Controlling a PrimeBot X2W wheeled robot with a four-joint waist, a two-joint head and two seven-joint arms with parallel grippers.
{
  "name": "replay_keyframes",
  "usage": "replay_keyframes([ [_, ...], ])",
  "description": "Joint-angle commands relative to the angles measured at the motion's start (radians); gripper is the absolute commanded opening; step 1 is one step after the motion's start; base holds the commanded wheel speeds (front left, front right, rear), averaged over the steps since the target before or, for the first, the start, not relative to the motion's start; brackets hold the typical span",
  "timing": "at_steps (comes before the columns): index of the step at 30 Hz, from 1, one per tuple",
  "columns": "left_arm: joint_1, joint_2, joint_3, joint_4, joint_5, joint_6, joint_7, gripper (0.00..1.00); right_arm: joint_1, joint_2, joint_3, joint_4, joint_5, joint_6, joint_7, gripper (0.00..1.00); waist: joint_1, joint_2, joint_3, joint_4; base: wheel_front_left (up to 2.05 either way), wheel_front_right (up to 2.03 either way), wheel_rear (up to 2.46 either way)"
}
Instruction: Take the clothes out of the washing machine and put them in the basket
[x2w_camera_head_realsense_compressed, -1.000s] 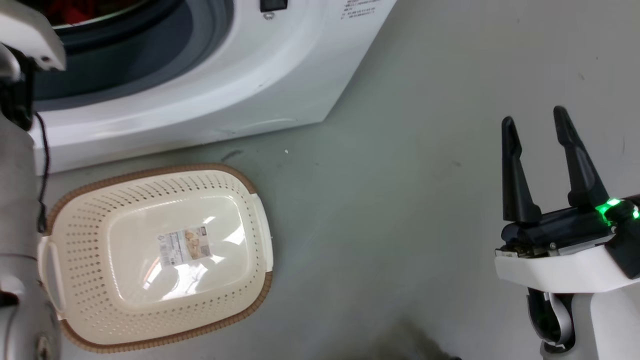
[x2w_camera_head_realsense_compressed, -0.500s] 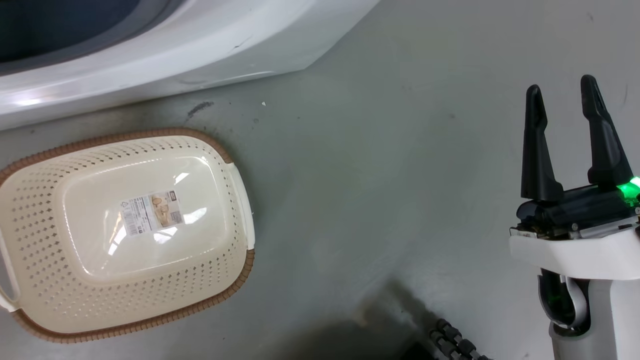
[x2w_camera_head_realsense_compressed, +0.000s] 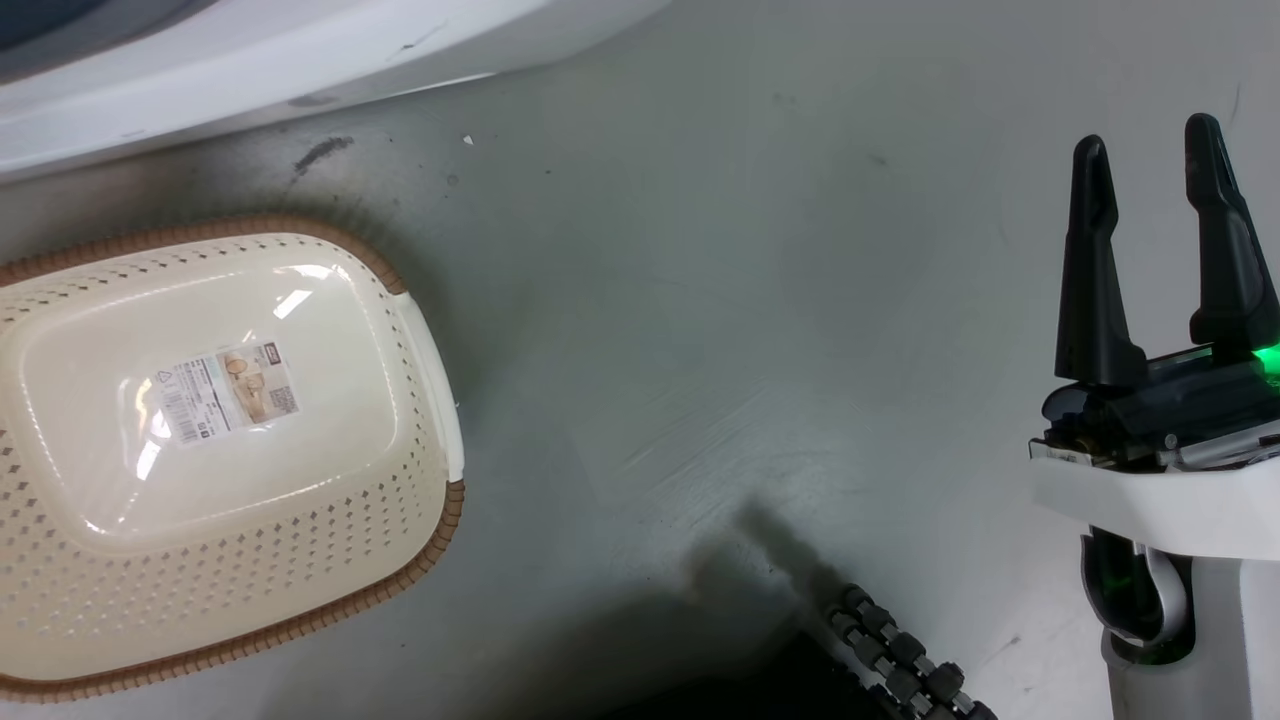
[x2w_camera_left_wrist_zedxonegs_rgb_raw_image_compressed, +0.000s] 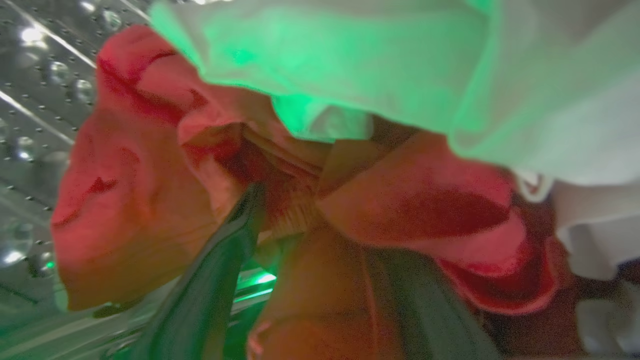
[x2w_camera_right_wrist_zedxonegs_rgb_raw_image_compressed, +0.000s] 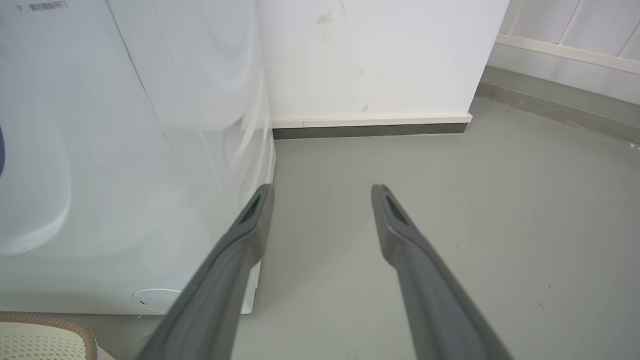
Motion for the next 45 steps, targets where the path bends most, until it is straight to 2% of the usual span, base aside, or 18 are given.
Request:
replay_keyframes([
  [1,-0.013,0.008,-0.007,-0.008,-0.005,-0.001,0.021,1.0,-0.013,0.0,0.003,-0.006,0.009,-0.001,-0.002,1.0,-0.0001,0.0,0.018,-0.007,0.0,0.0,0.0],
  [12,0.049,0.011,-0.026,-0.112,-0.021,0.027,0.086,1.0,-0.015,0.0,0.008,-0.007,0.018,-0.001,-0.002,1.0,-0.0001,0.0,0.039,-0.009,0.0,0.0,0.0],
  [14,0.062,0.015,-0.027,-0.129,-0.027,0.031,0.096,0.0,-0.015,0.0,0.006,-0.006,0.015,-0.001,-0.002,1.0,-0.0001,0.0,0.038,-0.007,0.0,0.0,0.0],
  [18,0.072,0.047,-0.026,-0.163,-0.025,0.026,0.061,0.0,-0.023,0.0,0.001,-0.003,0.009,-0.001,-0.002,1.0,-0.0001,0.0,0.034,-0.003,0.0,0.0,0.0],
  [25,0.089,0.05,-0.02,-0.154,-0.038,0.025,-0.052,0.0,-0.026,0.0,-0.003,-0.005,-0.001,-0.001,-0.002,1.0,-0.0001,0.0,0.002,0.007,0.0,0.0,0.0],
  [34,0.148,-0.015,-0.036,-0.059,-0.07,0.011,-0.325,0.0,-0.019,0.0,-0.016,0.0,-0.04,-0.001,-0.002,1.0,-0.0001,0.0,-0.095,0.056,0.0,0.0,0.0],
  [45,0.323,-0.092,-0.065,0.069,-0.133,0.001,-0.636,0.0,0.034,0.0,-0.009,0.03,-0.082,-0.001,-0.002,1.0,-0.0001,0.0,-0.263,0.1,0.0,0.0,0.0],
])
